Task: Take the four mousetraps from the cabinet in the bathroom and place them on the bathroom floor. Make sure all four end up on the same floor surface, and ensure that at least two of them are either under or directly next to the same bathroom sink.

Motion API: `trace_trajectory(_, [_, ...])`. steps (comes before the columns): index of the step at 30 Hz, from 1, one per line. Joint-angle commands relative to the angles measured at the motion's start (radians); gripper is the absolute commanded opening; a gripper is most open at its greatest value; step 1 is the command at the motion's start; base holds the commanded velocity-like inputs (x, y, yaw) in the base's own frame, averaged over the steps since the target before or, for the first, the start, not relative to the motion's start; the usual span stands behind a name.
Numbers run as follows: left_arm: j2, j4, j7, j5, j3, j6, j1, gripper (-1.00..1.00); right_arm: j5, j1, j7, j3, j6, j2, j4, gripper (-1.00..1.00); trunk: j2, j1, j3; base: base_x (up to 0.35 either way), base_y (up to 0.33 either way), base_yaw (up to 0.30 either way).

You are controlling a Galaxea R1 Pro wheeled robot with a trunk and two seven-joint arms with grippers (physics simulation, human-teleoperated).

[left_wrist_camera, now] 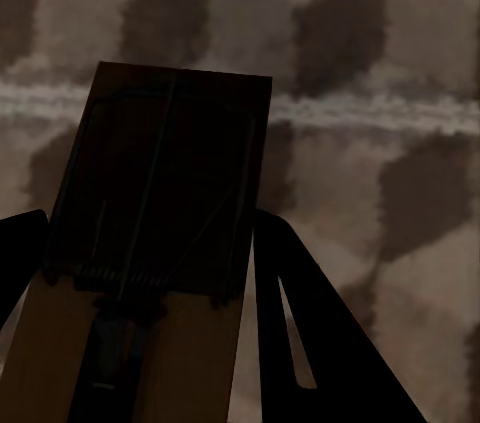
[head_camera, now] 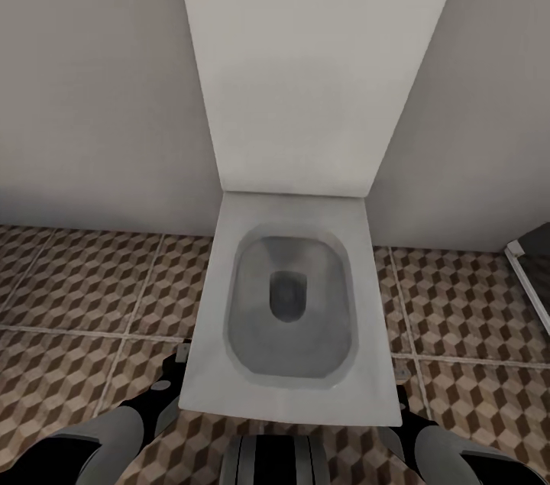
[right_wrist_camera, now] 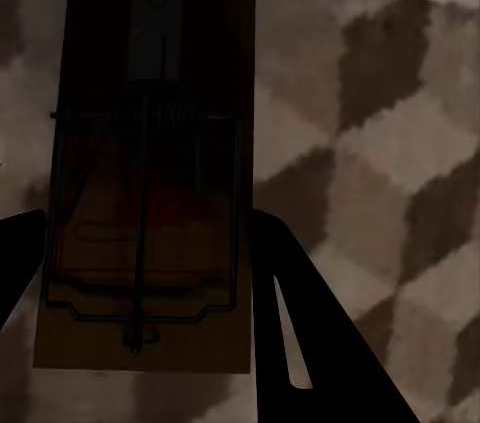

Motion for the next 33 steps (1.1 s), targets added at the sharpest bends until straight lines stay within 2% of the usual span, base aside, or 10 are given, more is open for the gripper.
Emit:
trace_trajectory(1, [0.0,0.001,0.005,0.002,-0.009,-0.003,-0.001,-1.0,0.008,-0.001,-0.002,-0.008,-0.004,0.0,0.002,-1.0,0.0,0.0,-0.001,0.0,0.0,0.0])
trace_trajectory(17, [0.0,0.001,0.005,0.001,-0.009,-0.003,-0.001,-1.0,0.008,-0.001,-0.004,-0.008,-0.002,0.0,0.002,-1.0,0.0,0.0,-0.001,0.0,0.0,-0.001])
trace_trajectory(24, [0.0,0.001,0.005,0.001,-0.009,-0.003,0.0,-1.0,0.003,-0.001,-0.01,-0.011,0.0,0.001,0.0,-1.0,0.0,0.0,-0.001,0.0,0.0,-0.134])
trace_trajectory(33, [0.001,0.001,0.005,0.001,-0.009,-0.003,-0.001,-1.0,0.005,-0.001,-0.01,-0.012,0.0,0.001,0.0,-1.0,0.0,0.0,-0.001,0.0,0.0,-0.02])
